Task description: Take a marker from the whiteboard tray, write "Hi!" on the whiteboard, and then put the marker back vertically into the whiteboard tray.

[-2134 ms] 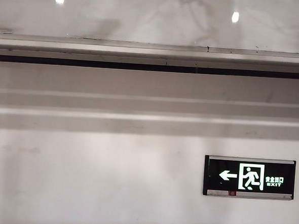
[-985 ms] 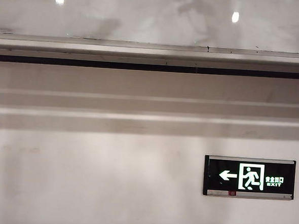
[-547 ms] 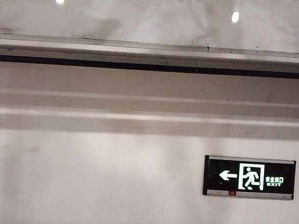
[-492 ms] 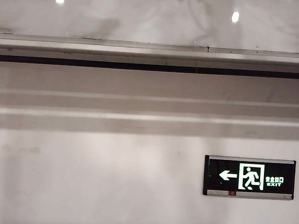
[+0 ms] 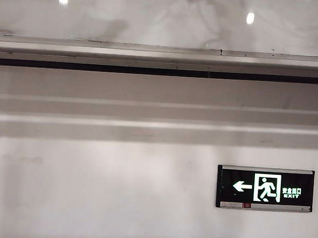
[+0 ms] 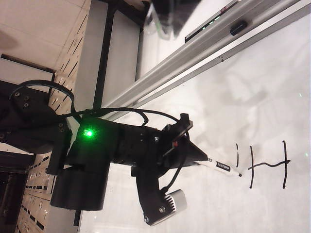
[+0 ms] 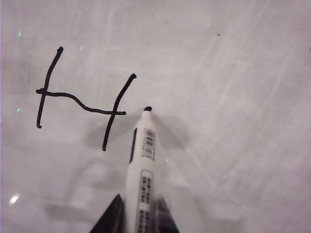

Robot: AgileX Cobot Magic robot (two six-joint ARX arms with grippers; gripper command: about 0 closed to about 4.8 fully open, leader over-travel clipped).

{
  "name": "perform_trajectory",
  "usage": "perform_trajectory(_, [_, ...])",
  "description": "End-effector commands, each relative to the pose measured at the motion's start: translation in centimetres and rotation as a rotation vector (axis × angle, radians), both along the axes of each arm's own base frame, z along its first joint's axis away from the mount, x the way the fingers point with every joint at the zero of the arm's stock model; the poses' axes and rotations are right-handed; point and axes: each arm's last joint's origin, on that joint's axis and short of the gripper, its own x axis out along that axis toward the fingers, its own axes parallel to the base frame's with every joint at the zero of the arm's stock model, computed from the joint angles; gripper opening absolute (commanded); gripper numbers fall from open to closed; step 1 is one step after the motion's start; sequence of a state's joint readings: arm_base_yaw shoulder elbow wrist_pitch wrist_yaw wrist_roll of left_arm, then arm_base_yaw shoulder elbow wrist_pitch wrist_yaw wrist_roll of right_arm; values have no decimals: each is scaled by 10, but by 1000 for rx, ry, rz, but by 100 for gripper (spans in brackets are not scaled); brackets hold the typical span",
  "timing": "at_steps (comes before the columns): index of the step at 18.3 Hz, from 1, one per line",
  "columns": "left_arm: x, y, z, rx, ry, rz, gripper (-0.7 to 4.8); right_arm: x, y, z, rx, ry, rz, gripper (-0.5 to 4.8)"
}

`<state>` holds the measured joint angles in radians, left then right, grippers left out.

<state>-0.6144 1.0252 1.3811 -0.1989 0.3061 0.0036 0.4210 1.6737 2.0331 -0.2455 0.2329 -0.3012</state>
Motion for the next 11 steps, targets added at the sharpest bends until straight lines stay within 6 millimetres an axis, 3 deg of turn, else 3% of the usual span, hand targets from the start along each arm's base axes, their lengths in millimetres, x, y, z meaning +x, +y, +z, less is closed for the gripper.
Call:
perform_trajectory(1, [-1,1,3,-10,-19,18,-5,1,-2,3,20,-32,-38,-1])
perform_trajectory(11, [-1,1,3,-9,-20,18,-5,-2,-3,6,26,-37,-60,-1])
